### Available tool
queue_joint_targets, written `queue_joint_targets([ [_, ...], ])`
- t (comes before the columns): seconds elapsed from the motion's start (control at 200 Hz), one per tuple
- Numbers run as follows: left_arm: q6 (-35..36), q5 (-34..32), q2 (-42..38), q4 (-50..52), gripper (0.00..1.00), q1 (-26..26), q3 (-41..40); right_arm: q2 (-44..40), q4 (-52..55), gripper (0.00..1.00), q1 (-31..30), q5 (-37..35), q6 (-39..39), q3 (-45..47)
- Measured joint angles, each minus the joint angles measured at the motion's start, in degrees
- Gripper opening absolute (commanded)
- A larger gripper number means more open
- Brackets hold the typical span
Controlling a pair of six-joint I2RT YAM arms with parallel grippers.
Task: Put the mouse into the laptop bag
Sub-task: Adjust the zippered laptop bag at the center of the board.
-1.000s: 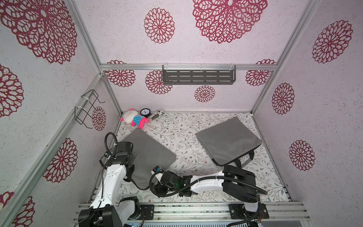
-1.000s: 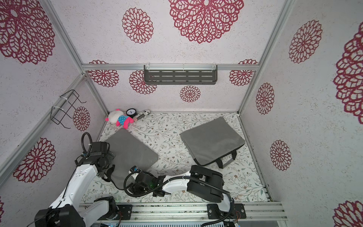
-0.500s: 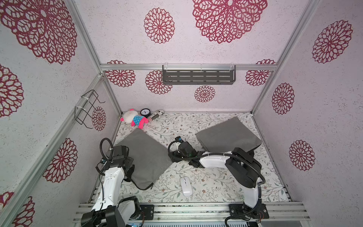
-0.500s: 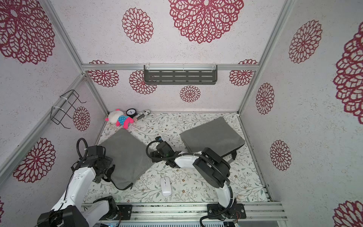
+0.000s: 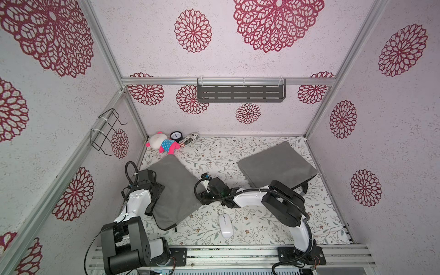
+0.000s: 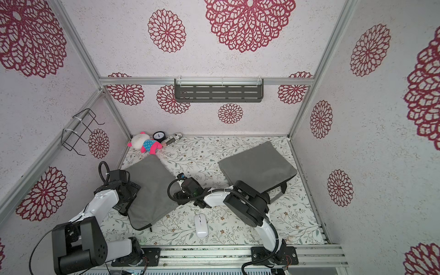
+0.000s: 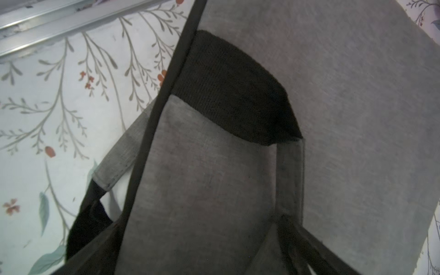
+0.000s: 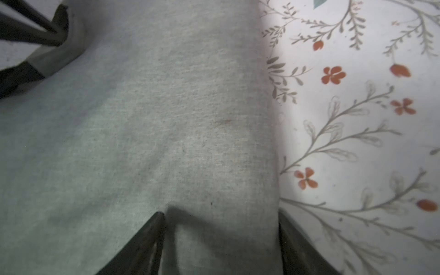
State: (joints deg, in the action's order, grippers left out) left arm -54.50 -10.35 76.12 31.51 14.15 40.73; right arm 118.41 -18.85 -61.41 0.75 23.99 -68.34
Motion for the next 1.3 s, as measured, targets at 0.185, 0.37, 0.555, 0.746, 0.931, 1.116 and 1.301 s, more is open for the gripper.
queue_joint_targets([
  [0.185, 2.84, -2.21, 5.07, -1.11, 0.98, 0.55, 4.94, -0.50, 0.68, 0.72, -6.86, -7.15, 0.15, 0.72],
  [0.37, 4.83, -1.07, 7.98, -1.88, 0.98, 0.63, 9.90, -0.33, 0.92, 0.73, -8.96, -7.98, 0.17, 0.42],
  [0.555, 5.92, 0.17, 9.94, -1.64, 0.98, 0.61, 14.64, 0.72, 1.77, 0.73, -9.38, -6.40, 0.68, -1.62],
  [0.746, 6.93, 0.85, 13.20, -2.51, 0.98, 0.61, 19.98, 3.74, 1.97, 0.73, -10.27, -3.48, 1.09, -5.95],
  [0.931, 6.16, -2.14, 13.55, 0.35, 0.98, 0.55, 21.29, 2.91, 1.51, 0.78, -10.64, -3.34, 1.09, -4.52],
  [1.116, 3.89, -7.04, 9.55, 7.21, 0.98, -0.04, 21.14, -6.29, 1.70, 0.82, -10.03, -4.15, 1.18, 6.38],
  [1.301, 2.80, -8.66, -2.99, 10.69, 0.98, -4.35, 20.17, -23.76, 2.54, 0.84, -2.10, -7.21, 2.10, 18.58],
])
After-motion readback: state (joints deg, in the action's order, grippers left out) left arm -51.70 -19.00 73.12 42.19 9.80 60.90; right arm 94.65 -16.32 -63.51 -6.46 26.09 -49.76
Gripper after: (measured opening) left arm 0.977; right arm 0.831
